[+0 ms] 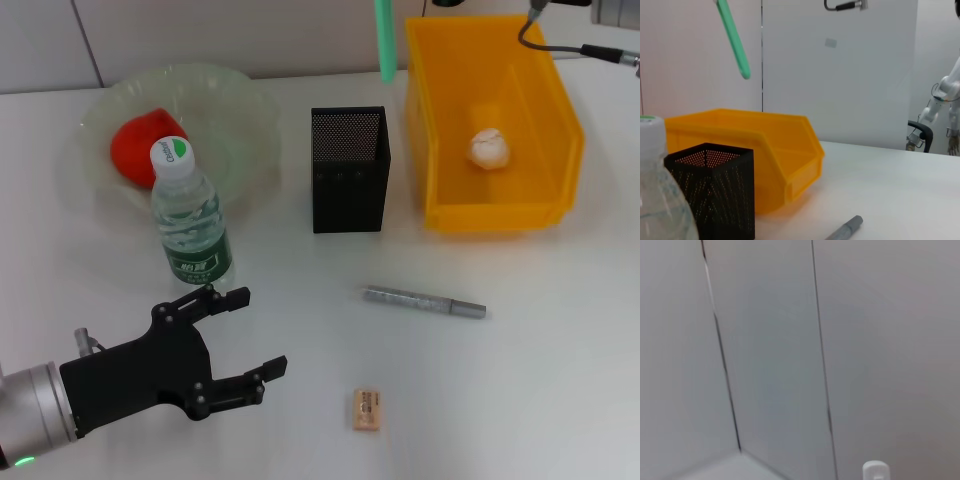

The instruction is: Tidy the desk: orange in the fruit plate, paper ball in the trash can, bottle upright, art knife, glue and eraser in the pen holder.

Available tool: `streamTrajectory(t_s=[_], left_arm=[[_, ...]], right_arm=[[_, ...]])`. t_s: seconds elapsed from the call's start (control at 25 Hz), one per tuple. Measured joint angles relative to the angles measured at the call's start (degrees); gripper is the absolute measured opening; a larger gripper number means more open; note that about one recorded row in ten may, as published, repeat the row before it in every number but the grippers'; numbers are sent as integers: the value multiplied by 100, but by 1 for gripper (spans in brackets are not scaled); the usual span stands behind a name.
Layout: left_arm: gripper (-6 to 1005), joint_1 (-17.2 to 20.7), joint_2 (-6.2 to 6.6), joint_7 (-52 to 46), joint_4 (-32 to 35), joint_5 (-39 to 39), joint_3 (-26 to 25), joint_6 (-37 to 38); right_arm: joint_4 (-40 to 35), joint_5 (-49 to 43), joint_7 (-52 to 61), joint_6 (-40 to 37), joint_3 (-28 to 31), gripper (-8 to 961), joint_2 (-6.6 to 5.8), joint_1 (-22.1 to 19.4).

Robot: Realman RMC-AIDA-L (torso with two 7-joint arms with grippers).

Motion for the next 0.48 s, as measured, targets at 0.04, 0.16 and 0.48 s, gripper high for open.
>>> streamTrajectory(t_s=[0.04, 0.16, 0.48], left_arm=[[866, -6, 0, -1, -2, 0, 1, -8], [866, -6, 0, -1, -2, 0, 1, -8], [866, -26, -9, 11, -2, 0, 5, 19]], right_arm=[[625, 722, -763, -34, 160, 174, -3, -10], [1106, 1200, -1400, -70, 257, 181, -4, -19], [2469, 2169, -3296, -110, 303, 198, -4, -69]])
